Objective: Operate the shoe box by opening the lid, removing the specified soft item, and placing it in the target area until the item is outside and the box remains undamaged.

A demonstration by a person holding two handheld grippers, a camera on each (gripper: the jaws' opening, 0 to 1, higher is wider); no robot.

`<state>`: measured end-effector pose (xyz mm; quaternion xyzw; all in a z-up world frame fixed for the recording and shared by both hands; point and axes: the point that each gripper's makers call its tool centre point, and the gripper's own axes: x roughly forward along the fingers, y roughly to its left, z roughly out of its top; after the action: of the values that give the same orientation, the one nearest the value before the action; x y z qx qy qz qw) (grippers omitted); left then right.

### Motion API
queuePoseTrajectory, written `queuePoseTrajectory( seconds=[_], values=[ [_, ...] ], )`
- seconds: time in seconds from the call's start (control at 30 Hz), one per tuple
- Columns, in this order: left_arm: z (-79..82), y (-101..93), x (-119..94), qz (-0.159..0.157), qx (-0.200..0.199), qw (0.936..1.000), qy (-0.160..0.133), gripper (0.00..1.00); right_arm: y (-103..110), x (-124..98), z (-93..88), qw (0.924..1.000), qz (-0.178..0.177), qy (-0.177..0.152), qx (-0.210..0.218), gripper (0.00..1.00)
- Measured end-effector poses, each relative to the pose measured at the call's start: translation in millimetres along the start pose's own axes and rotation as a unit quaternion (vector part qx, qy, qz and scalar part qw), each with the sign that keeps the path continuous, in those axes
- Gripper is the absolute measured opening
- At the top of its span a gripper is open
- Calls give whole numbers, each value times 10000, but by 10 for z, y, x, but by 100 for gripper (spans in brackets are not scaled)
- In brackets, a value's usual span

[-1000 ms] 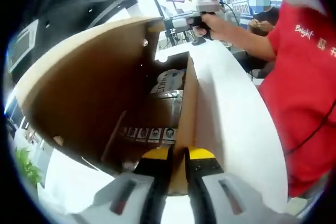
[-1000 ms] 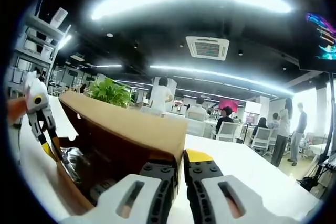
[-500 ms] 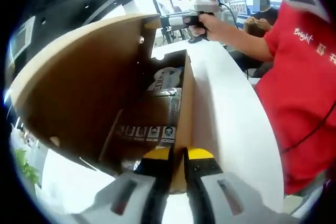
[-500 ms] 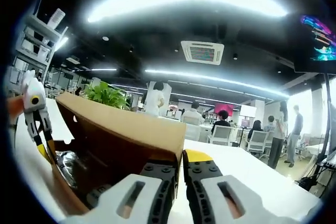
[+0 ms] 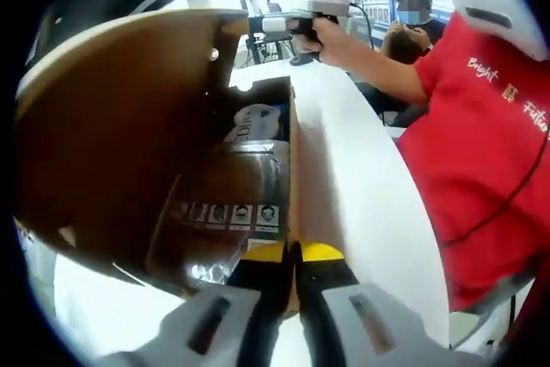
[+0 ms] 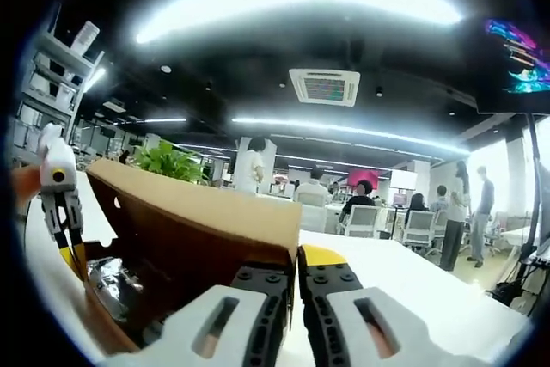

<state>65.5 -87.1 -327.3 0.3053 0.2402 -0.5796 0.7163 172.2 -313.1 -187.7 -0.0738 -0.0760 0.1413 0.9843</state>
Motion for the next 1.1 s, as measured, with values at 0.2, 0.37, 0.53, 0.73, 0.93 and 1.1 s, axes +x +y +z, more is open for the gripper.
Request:
queuePoseTrajectory(
  seconds=[0.2, 0.37, 0.53, 0.73, 0.93, 1.1],
  values=[
    [-9, -18, -22, 47, 59, 9999, -118, 2, -16, 37, 11, 9999, -112, -15, 104, 0],
    [-3, -74, -16, -47, 15, 10000, -22, 1, -25, 49, 62, 9998, -111, -9, 185, 0],
    [4, -73, -12, -39, 76, 9999, -97, 1, -37, 61, 63, 9997, -174, -43, 137, 0],
    [31, -103, 9, -100, 161, 9998, -93, 1, -108, 65, 112, 9994, -222, -89, 230, 0],
    [56, -157, 22, -194, 194, 9995, -129, 1, -156, 66, 141, 9994, -287, -89, 199, 0],
    [56, -169, 17, -145, 153, 9997, -146, 1, -163, 131, 136, 9995, -219, 7, 247, 0]
  ],
)
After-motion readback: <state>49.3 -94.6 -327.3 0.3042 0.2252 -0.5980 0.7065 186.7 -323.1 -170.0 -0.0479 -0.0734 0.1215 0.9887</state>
